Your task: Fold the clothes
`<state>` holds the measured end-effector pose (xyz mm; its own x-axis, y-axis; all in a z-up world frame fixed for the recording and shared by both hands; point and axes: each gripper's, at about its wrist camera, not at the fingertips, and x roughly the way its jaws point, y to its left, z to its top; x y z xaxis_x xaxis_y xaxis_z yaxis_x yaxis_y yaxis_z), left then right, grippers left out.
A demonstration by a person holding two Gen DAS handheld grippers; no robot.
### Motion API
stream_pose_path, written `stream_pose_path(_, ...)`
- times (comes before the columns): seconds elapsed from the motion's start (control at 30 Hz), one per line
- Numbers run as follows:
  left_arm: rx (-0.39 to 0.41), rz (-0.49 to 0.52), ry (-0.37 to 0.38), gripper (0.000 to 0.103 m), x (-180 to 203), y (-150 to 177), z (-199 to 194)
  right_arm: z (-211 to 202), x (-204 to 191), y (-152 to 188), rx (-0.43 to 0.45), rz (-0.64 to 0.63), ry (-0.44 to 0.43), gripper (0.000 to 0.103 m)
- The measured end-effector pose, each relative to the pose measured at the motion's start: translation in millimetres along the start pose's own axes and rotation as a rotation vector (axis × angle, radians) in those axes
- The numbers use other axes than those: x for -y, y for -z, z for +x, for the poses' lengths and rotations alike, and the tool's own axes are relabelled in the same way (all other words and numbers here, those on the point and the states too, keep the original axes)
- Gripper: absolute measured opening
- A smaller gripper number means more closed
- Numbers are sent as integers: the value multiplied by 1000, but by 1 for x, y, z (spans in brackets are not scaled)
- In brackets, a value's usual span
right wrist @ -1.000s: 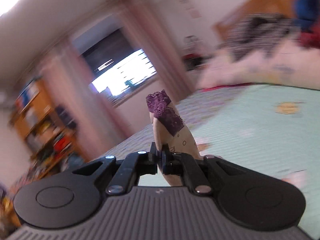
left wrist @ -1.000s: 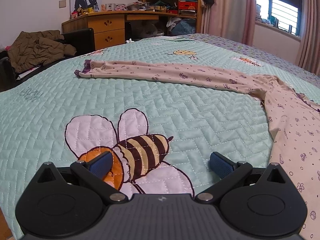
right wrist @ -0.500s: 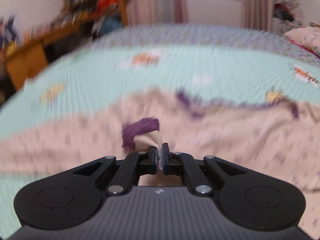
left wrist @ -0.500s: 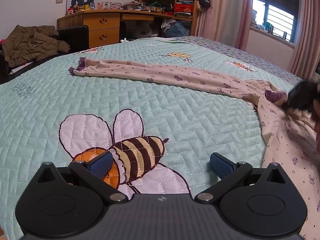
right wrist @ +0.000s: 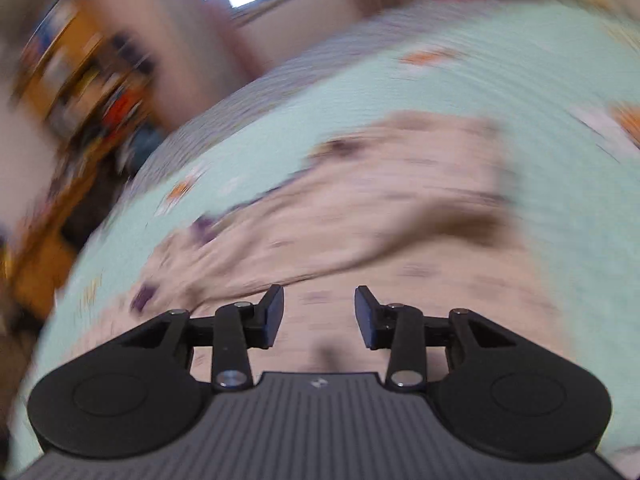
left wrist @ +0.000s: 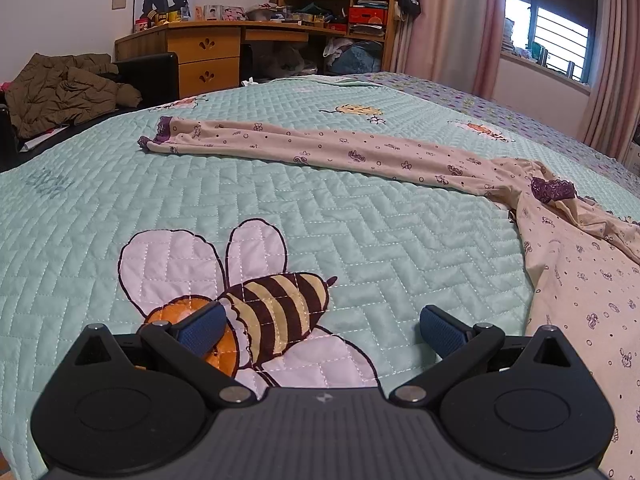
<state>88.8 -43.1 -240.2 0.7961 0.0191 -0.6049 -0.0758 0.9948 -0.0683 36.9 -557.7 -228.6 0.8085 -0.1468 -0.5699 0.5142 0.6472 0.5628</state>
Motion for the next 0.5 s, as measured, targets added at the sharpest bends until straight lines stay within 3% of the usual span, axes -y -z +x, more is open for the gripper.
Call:
stream_pose_path(0.13,3,10,-13,102,2,1,-1,0,-10,-8,19,27,-89,43)
stream_pose_path(0.27,7,10,-15,102,2,1,-1,46,-87,-8,-19,-54,-201,46)
stream_pose_path(0.4,6,15,-18,102,3,1,0,126,-172,16,-92,-192,-143,47)
stream_pose_path(0.5,5,21,-21,102,4,2,1,156,-225,68,-196,-372,-130,48)
